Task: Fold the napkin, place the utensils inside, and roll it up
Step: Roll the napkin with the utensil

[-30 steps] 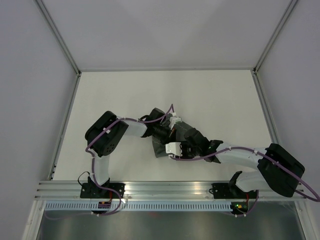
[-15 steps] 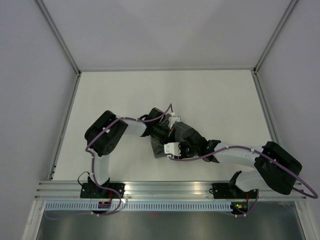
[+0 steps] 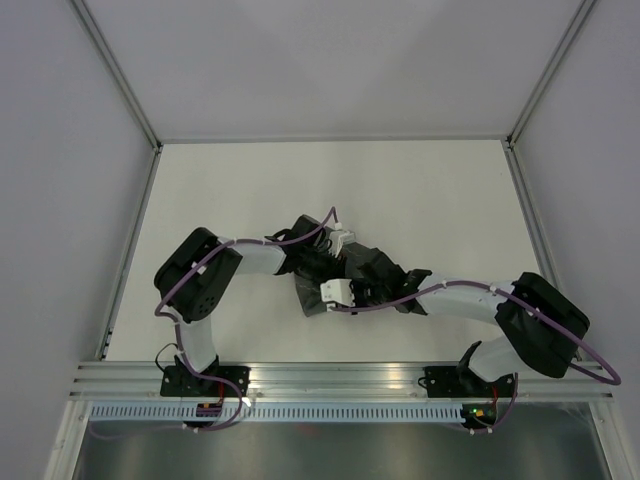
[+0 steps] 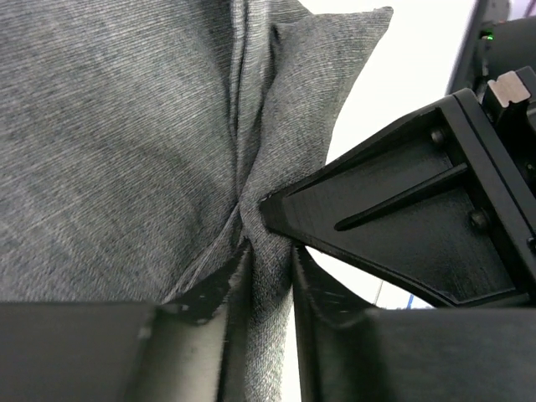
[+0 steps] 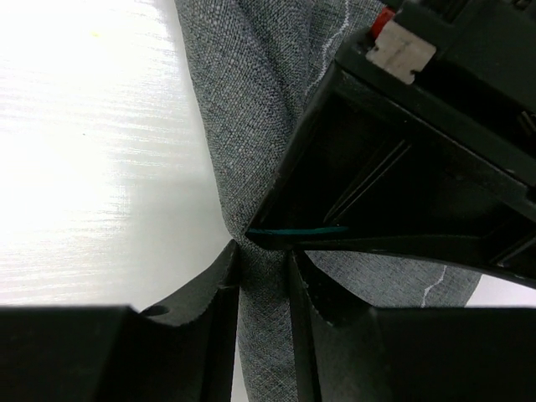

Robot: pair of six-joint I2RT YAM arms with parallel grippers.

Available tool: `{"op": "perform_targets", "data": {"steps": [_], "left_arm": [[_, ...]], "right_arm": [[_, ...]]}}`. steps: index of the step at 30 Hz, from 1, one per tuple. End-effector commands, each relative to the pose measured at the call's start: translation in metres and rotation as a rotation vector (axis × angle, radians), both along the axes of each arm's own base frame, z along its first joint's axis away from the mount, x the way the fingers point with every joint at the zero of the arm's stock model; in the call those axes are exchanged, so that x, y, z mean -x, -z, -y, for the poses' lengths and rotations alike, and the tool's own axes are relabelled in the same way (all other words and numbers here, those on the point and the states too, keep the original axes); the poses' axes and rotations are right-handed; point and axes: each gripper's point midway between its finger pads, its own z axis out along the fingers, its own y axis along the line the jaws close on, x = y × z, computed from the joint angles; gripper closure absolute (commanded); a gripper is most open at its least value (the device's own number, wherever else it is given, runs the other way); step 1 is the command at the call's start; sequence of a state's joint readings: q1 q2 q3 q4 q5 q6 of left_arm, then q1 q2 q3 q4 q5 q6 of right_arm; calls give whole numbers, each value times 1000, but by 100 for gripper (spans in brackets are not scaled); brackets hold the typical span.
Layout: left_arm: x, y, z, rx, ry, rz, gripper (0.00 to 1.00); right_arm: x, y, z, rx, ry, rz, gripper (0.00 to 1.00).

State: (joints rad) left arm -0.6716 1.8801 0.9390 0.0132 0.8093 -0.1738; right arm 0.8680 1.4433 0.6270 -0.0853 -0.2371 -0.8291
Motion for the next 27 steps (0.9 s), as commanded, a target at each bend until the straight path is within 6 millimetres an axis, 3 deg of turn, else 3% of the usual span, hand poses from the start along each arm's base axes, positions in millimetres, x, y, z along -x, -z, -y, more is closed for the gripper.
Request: {"op": "perform_targets", "data": {"steps": [1,8,14,18,21,23,24,27], "left_arm": [[-16,-8,-11,-53,-88,60,69],[-34,-15,-21,-116,-157,159,65],[-70,-20,-40,-211,-345,253,63],[-105,-28,-72,-304,-569,349,63],[-127,-47,-103,-349,-775,434,63],[-132,-55,-118,-359,-860,464,62],[-138,-74,-127,-327,-932,524,61],[-137,-102,-149,-270,-1064,604,60]], "right_arm": [[33,29,27,134,-18,-183,100],[37,32,27,147,-22,-264,100],[33,29,26,131,-12,-321,100],[28,28,28,127,0,-377,100],[26,27,27,125,-8,-439,99],[24,21,22,112,-25,-486,99],[26,26,28,133,-10,-540,100],[19,26,27,133,1,-617,100]]}}
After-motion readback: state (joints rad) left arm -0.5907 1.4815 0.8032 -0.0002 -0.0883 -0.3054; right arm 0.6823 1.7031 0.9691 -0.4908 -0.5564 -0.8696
